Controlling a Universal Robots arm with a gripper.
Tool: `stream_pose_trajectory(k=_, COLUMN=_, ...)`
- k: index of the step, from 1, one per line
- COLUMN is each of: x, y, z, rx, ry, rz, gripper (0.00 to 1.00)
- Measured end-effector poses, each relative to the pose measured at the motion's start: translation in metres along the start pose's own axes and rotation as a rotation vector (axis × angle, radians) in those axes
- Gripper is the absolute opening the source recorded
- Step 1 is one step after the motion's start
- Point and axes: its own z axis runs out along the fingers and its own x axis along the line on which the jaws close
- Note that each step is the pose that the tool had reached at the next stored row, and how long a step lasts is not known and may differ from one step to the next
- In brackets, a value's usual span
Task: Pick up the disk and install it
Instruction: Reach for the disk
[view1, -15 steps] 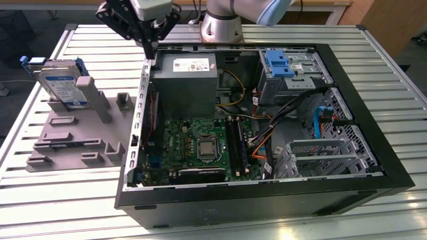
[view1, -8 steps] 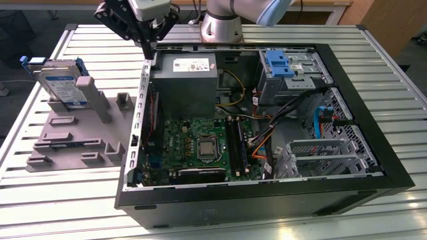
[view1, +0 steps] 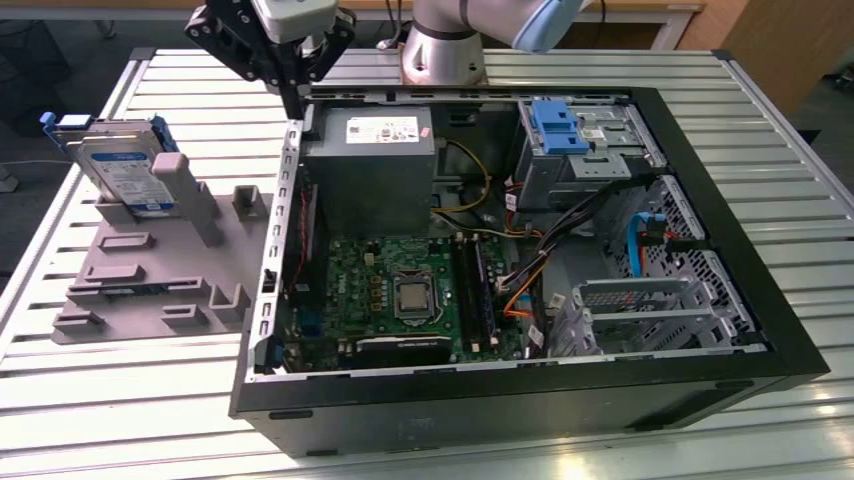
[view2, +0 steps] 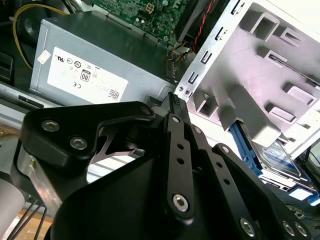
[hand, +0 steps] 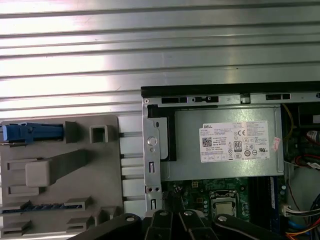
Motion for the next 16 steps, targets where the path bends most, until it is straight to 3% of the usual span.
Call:
stream_pose_trajectory(k=6, x=0.0064, y=-0.0005, z=0.0002, rx=0.0000, ry=0.0000, rz=0.000, gripper=0.11)
stream_pose_trajectory(k=16, x=0.0255, y=-0.0011, z=0.0005, rx=0.0000, ry=0.0000, rz=0.000, gripper=0.11)
